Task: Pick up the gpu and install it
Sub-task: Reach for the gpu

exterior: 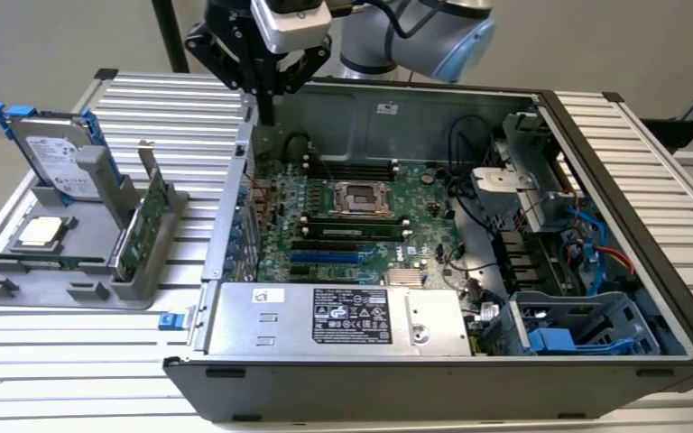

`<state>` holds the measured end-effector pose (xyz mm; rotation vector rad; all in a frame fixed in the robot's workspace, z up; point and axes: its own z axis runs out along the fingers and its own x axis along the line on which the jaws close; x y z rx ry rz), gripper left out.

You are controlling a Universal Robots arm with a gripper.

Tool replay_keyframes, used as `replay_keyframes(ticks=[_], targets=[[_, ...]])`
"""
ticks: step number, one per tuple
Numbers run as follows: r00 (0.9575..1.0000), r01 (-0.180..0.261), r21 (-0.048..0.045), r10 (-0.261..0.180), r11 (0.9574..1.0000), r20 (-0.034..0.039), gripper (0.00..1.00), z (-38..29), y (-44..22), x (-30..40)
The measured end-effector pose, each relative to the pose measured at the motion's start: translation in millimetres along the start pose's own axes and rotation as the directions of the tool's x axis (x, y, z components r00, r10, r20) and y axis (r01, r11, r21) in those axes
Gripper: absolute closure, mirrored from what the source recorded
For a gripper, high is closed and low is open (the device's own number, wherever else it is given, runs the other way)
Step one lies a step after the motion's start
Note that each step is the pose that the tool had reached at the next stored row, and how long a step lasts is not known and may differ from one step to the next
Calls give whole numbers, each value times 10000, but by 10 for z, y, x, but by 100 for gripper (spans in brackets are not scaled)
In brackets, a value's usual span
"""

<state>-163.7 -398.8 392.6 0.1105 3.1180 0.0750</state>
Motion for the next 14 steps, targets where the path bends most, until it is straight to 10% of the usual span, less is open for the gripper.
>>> replay_keyframes(ticks=[14], targets=[[10000, 1, 0, -1, 10000, 0, 100, -3, -8, 117]])
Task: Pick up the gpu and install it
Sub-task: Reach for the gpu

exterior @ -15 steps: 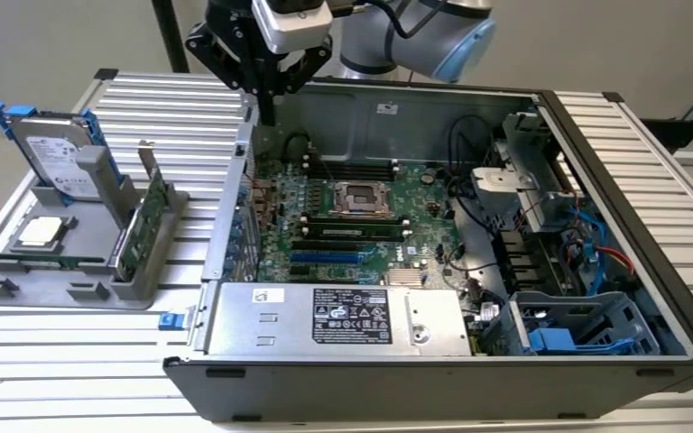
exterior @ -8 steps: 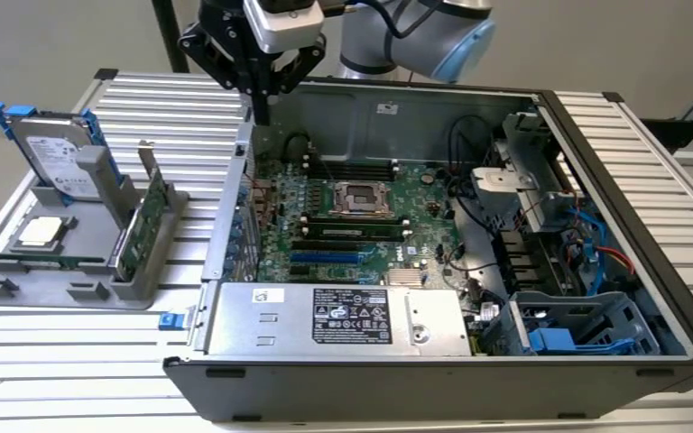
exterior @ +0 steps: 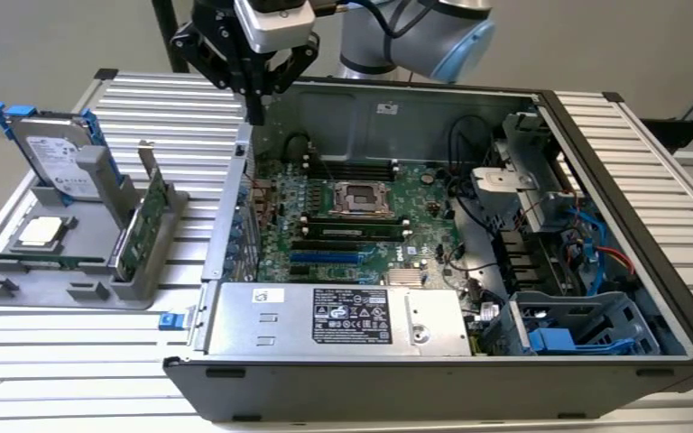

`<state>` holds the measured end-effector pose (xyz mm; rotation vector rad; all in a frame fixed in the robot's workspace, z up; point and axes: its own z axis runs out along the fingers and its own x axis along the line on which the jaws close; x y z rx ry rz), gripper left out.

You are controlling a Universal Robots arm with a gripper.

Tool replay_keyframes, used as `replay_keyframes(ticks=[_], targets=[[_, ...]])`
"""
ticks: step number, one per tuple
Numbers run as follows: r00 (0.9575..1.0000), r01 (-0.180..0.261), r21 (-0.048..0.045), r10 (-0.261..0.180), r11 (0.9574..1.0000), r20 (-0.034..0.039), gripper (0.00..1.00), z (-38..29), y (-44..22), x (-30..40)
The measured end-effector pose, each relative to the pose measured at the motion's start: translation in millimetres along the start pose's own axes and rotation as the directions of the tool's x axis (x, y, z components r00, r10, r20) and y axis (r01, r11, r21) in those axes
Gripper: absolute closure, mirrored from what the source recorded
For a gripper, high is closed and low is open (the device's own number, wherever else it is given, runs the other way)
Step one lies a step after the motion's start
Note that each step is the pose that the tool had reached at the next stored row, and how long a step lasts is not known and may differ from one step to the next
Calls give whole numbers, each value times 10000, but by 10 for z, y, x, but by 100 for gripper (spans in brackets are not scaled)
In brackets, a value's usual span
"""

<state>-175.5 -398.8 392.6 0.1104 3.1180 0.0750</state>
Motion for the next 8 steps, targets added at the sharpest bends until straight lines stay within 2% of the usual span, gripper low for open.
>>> replay_keyframes(ticks=[8], targets=[[10000, 0, 1, 0, 10000, -1, 100, -2, -5, 75]])
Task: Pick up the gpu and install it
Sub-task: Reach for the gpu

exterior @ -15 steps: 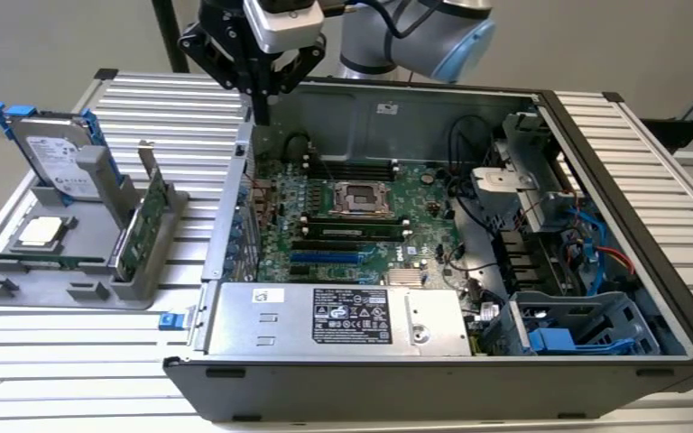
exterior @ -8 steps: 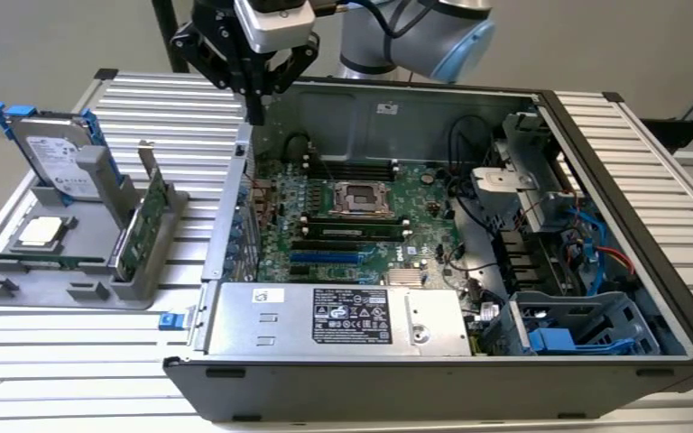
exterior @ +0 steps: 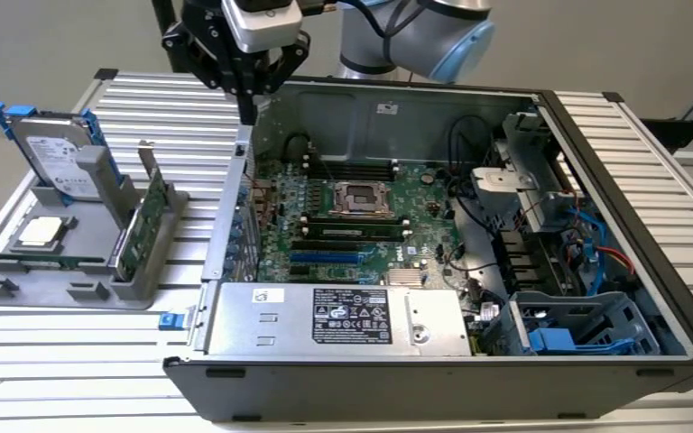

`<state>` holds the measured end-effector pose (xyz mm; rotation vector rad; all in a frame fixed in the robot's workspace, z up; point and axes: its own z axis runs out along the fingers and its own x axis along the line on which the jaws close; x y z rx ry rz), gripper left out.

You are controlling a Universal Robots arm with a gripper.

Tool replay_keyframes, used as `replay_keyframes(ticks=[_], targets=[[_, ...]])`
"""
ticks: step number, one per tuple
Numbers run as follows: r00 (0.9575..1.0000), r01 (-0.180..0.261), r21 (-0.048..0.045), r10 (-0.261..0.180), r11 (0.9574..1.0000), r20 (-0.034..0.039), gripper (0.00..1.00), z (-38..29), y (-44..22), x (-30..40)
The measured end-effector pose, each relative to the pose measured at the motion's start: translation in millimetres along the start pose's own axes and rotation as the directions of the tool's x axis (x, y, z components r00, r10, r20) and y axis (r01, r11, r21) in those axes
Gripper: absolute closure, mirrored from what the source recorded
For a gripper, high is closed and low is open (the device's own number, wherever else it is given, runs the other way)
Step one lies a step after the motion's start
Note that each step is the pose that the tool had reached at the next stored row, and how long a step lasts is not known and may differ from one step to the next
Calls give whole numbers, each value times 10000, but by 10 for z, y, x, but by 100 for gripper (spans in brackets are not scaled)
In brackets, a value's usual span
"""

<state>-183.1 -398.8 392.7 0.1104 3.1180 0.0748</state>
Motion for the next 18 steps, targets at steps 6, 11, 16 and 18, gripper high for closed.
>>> replay_keyframes(ticks=[6, 11, 16, 18], targets=[[10000, 0, -1, 0, 10000, 1, 100, -1, -5, 72], [10000, 1, -1, -1, 10000, 1, 100, -2, -9, 132], [10000, 0, -1, 0, 10000, 1, 100, -4, -13, 186], [10000, 0, -1, 0, 10000, 0, 100, -4, -14, 206]])
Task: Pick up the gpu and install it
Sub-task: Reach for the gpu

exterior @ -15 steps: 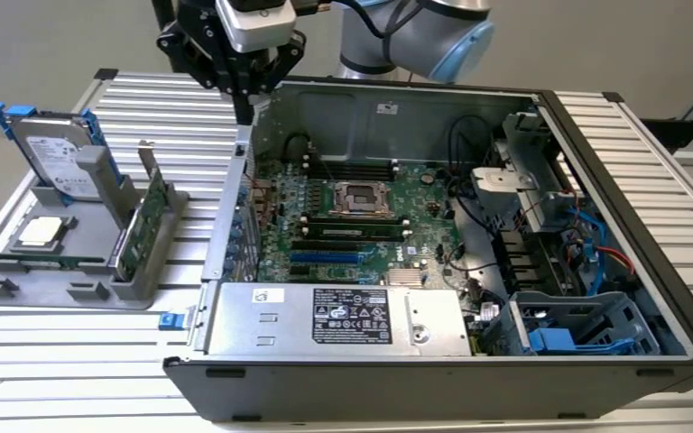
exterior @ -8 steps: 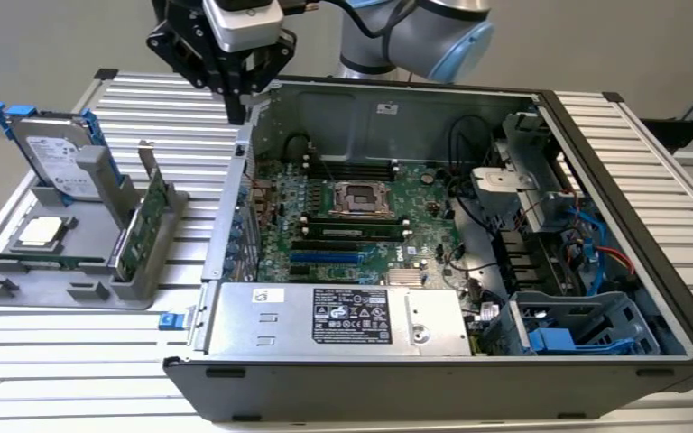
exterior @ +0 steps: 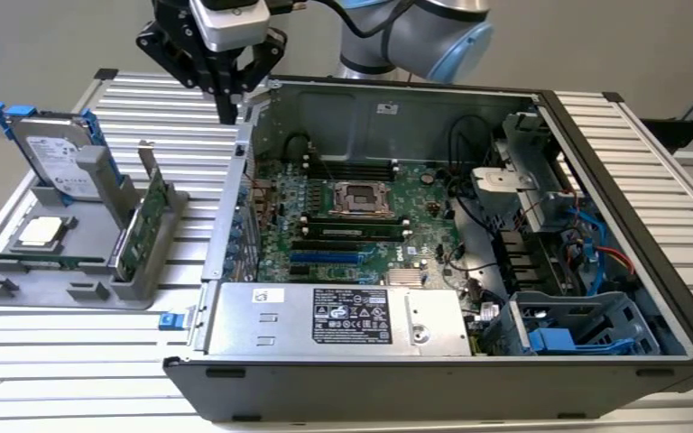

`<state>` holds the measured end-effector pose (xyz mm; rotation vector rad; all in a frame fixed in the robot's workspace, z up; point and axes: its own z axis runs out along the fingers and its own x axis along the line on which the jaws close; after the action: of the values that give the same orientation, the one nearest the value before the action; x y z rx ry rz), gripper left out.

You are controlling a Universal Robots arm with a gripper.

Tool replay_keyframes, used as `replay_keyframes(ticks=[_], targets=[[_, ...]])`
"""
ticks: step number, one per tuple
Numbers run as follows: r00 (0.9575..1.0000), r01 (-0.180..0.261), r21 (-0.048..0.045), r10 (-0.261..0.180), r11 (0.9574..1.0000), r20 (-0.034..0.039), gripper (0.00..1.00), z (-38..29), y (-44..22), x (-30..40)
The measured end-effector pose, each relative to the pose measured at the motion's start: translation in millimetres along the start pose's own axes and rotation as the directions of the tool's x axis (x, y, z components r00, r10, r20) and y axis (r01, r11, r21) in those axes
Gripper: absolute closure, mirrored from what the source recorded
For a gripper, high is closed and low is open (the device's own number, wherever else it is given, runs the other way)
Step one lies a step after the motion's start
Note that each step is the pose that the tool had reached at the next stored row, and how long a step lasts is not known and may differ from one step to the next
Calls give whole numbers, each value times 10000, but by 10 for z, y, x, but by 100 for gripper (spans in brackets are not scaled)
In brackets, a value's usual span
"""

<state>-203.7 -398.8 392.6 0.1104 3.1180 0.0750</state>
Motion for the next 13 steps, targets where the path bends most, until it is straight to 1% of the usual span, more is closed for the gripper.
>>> replay_keyframes(ticks=[13], targets=[[10000, 0, 0, 0, 10000, 0, 100, -3, -8, 118]])
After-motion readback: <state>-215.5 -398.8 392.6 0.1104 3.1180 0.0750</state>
